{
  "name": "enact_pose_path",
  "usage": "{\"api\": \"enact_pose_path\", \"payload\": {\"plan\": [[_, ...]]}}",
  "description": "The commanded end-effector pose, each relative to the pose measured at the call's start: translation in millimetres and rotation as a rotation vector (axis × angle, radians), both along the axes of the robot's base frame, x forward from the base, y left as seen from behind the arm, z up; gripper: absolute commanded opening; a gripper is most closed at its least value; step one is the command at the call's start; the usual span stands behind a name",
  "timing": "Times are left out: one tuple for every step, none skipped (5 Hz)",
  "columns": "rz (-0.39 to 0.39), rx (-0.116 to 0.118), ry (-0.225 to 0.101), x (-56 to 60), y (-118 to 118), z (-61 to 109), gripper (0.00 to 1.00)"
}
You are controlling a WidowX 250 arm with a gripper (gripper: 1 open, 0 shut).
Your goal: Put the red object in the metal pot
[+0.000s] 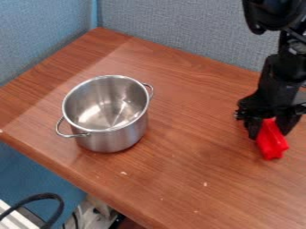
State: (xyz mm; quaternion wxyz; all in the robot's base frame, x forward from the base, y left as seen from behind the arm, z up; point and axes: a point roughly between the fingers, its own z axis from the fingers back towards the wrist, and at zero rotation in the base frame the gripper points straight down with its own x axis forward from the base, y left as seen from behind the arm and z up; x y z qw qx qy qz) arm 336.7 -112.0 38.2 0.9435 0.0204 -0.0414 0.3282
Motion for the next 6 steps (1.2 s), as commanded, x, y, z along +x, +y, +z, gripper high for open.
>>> {"api": "enact_pose_path", "payload": {"plan": [[-0.026,-0.016,-0.045,2.5,16.6,21.9,0.00],[-0.072,0.009,-0.033,-6.3,24.7,28.3,0.00],[-0.121,0.016,-0.025,-8.6,25.2,25.1,0.00],[-0.169,0.020,-0.020,-10.5,25.7,21.9,0.00],[-0.118,0.023,-0.011,-14.2,24.0,16.3,0.00],[-0.066,0.026,-0.003,-17.8,22.1,10.6,0.00]]}}
